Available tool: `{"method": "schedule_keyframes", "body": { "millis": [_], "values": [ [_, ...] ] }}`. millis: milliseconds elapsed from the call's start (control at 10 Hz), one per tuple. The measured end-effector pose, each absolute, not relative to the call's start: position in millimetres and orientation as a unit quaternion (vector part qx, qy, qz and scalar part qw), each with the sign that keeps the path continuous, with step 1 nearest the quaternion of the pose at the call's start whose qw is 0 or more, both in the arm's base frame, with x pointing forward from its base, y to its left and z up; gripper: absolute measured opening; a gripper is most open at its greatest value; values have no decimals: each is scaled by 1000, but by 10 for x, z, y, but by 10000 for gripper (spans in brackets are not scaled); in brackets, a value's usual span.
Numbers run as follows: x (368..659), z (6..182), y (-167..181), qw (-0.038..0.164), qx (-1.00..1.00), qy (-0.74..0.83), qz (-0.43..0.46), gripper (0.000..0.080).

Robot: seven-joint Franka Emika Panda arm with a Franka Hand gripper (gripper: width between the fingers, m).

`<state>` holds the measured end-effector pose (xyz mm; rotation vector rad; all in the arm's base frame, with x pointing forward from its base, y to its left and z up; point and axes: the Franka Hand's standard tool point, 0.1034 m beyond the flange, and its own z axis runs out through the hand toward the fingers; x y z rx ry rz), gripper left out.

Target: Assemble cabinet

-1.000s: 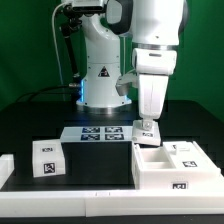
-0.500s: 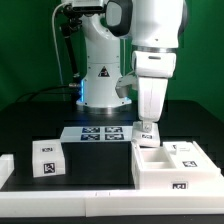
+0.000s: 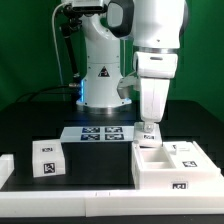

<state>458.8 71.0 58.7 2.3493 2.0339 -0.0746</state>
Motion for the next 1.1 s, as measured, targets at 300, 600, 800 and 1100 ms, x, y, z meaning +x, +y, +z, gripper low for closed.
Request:
{"method": "schedule_keyframes", "body": {
  "millis": [300,600,800,1100],
  "values": [
    [4599,581,715,16,756,654,-24,68],
    [4595,579,706,16,750,661,-25,68],
    [4595,580,706,16,750,661,-25,68],
    [4595,578,707,15,750,661,-30,68]
  ]
}}
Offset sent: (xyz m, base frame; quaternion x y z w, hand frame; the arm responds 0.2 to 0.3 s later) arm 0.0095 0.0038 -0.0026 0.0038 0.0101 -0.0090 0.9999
